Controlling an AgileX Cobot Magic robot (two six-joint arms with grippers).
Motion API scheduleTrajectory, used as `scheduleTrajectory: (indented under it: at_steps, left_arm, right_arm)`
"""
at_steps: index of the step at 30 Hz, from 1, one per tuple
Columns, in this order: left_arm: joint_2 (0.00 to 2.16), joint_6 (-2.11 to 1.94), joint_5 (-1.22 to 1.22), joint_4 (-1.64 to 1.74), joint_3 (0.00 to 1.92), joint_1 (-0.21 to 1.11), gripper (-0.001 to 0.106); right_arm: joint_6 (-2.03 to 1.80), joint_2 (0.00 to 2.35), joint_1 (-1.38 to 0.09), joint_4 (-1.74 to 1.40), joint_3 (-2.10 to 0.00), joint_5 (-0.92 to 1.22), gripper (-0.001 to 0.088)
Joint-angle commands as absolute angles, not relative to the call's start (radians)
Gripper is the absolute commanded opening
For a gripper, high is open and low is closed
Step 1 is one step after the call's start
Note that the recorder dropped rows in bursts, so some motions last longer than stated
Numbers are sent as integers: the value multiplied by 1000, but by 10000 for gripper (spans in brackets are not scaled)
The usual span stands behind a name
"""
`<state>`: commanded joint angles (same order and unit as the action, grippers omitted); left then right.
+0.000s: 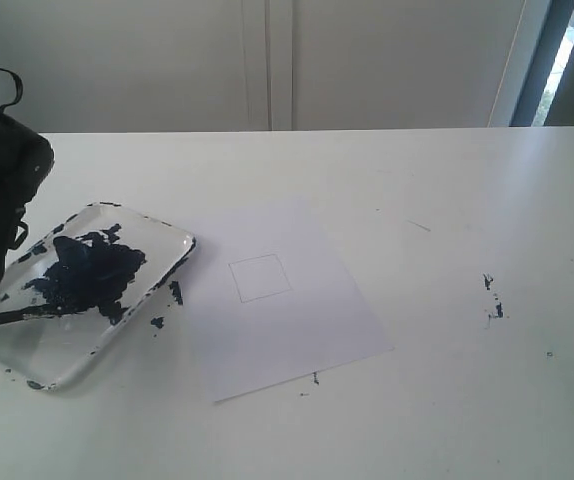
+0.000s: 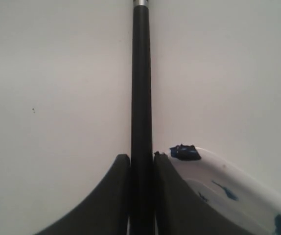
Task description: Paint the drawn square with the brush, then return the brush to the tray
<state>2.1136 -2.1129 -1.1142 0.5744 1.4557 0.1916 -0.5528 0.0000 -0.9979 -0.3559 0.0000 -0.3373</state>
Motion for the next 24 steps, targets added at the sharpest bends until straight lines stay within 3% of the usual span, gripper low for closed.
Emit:
scheduleTrajectory:
  at_steps: [6,12,20,24]
  left_arm:
    - [2084,-2113,-1168,596,1456,192,234]
    - [2084,-2094,-1126,577,1456,192,479]
    - [2069,-2107,-1221,582,1456,194,482]
    - [2036,-2098,-1221,665,1449,194,404]
  right_arm:
    - [-553,0,-998,-356,0,-337,0]
    - [-553,0,-998,-356,0,-337,0]
    - [-553,0,-998,-356,0,-337,0]
    - [-553,0,-998,-356,0,-337,0]
